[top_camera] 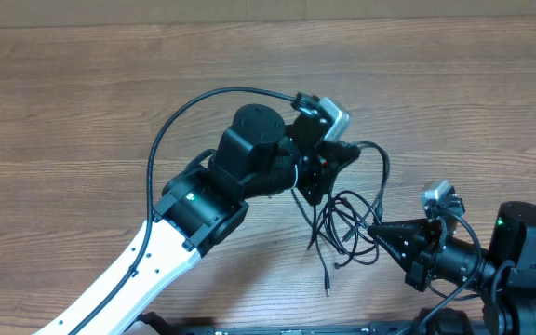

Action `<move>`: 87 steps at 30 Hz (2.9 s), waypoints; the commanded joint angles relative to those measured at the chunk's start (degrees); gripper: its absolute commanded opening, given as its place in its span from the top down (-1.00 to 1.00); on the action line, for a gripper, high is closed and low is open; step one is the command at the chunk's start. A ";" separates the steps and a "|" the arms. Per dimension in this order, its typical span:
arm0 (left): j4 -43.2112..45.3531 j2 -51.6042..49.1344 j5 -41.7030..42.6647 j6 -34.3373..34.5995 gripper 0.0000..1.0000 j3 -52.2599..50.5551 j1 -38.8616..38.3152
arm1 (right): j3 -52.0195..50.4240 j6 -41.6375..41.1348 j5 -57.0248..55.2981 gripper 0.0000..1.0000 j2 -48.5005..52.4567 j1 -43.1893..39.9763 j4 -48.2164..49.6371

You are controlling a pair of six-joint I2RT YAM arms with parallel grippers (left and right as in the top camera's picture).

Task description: Untangle cables

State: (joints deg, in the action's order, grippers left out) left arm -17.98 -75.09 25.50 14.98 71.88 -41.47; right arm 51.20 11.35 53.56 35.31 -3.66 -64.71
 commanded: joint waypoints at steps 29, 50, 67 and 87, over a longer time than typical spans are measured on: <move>1.55 -0.15 30.12 -17.66 0.91 0.61 4.57 | -0.39 0.72 -9.22 -0.81 -0.35 0.17 -0.17; 1.60 -0.17 56.00 -21.44 0.92 0.61 14.03 | -0.52 6.80 -3.45 -0.63 -0.35 0.17 1.18; 12.52 -0.17 46.99 -8.09 0.92 0.61 9.99 | -0.63 11.67 4.66 -0.49 -0.35 0.17 0.33; 13.79 -0.17 41.29 -5.07 0.92 0.61 7.58 | -0.63 11.65 4.63 0.92 -0.35 0.17 0.17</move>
State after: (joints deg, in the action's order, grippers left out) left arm -4.47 -75.24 67.99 8.91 71.83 -33.78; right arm 50.92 22.74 57.71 35.31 -3.66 -64.40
